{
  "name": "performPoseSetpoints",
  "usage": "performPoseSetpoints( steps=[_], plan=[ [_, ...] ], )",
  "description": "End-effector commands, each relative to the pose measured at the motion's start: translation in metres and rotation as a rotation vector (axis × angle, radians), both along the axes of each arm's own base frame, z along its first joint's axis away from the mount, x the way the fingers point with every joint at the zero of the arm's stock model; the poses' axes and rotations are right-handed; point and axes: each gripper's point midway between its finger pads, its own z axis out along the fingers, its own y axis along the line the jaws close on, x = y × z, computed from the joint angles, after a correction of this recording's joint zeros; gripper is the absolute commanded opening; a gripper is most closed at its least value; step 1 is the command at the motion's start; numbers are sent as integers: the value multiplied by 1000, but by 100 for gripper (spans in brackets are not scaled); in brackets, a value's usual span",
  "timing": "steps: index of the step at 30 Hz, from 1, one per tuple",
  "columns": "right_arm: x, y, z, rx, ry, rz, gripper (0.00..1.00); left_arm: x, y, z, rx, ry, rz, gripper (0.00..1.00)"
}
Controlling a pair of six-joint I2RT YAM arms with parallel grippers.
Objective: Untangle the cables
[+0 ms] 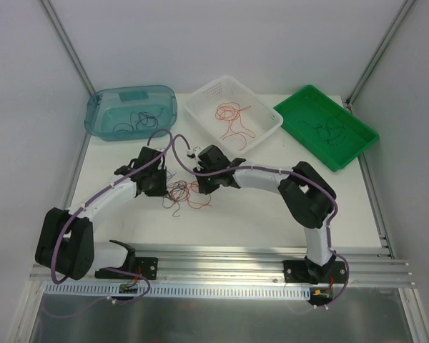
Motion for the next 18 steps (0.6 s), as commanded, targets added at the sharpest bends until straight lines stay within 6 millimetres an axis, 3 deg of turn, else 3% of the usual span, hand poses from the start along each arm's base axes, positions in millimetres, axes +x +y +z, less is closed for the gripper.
performPoseSetpoints(
  steps=[1,2,4,5,8,9,10,13,14,15,17,18],
  plan=[
    [9,-30,53,31,-98,-55,1,15,11,13,37,-63,35,0],
    [10,-42,75,55,-130,-85,1,16,14,14,53,-71,45,0],
    [10,-79,82,34,-116,-153,1,16,19,17,66,-86,59,0],
    [7,-98,110,57,-147,-184,1,17,23,17,80,-92,71,0],
    [12,-151,142,58,-181,-287,1,19,33,22,96,-107,107,0],
    [3,-173,164,63,-204,-315,1,19,36,22,98,-106,122,0],
    [8,-194,185,77,-241,-367,1,19,38,22,94,-105,134,0],
    [-7,-241,237,90,-336,-441,1,21,49,22,90,-93,183,0],
    [-9,-250,266,114,-393,-448,1,20,52,22,88,-89,197,0],
    [-15,-269,273,78,-409,-496,1,21,58,22,84,-84,225,0],
    [-23,-294,315,101,-504,-569,1,21,63,22,82,-79,253,0],
    [-29,-302,324,98,-525,-584,1,22,69,23,80,-79,278,0]
  ],
)
